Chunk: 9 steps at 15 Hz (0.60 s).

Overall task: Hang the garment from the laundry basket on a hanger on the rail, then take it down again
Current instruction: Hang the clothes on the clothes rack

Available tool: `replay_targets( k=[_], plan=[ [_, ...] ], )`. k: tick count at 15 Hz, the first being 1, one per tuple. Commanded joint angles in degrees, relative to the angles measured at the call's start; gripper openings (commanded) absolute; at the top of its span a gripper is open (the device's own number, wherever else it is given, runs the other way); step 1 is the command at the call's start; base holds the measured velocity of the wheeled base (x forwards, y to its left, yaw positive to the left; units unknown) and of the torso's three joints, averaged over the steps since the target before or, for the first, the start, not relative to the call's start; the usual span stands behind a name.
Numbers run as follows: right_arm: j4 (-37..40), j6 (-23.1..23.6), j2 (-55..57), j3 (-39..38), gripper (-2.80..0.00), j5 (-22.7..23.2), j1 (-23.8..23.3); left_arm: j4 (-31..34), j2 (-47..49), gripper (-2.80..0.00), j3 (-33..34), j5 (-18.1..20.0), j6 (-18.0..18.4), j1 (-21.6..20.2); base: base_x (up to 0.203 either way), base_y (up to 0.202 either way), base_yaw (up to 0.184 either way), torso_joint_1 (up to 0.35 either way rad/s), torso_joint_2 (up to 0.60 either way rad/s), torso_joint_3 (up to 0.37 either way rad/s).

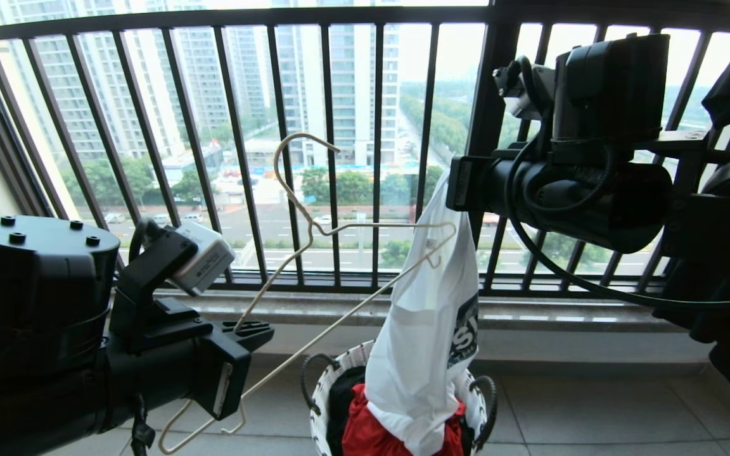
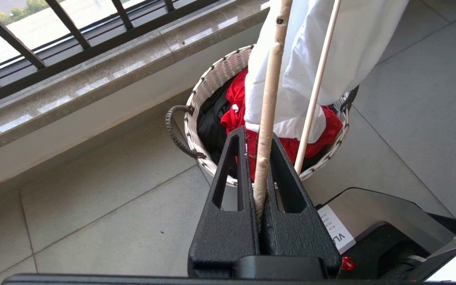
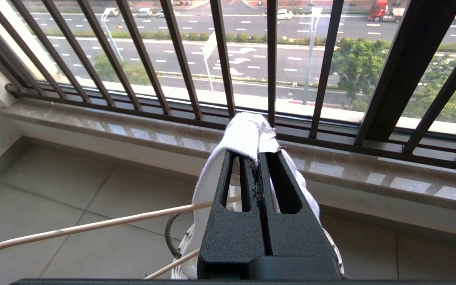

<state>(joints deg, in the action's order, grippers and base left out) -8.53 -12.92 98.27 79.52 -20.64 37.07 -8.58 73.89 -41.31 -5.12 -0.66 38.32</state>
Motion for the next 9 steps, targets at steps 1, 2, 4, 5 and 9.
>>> replay_targets(
  k=[1, 2, 4, 5, 9],
  plan=[
    [0.05, -0.24, -0.71, -0.02, -2.8, -0.02, 0.54, -0.13, 1.53, -2.8, 0.09, -0.15, -0.04, 0.01, 0.0, 0.0, 0.0, 0.0, 0.0, 0.0],
    [0.23, -0.82, -0.71, -0.06, -2.8, -0.02, 1.41, -0.2, 2.18, -2.8, 0.04, -0.15, -0.12, 0.07, 0.0, 0.0, 0.0, 0.0, 0.0, 0.0],
    [1.44, -1.46, -0.71, -0.07, -2.8, 0.02, 2.88, -0.3, 2.9, -2.8, 0.09, -0.15, -0.22, 0.09, 0.0, 0.0, 0.0, 0.0, 0.0, 0.0],
    [3.04, -1.57, -0.71, -0.01, -2.8, 0.07, 3.38, -0.3, 3.01, -2.8, 0.09, -0.15, -0.22, 0.09, 0.0, 0.0, 0.0, 0.0, 0.0, 0.0],
    [3.54, -1.46, -0.28, 1.22, -2.8, -0.09, 0.41, -0.07, 0.07, -2.8, 0.34, -0.07, 0.09, 0.09, 0.0, 0.0, 0.0, 0.0, 0.0, 0.0]
  ],
)
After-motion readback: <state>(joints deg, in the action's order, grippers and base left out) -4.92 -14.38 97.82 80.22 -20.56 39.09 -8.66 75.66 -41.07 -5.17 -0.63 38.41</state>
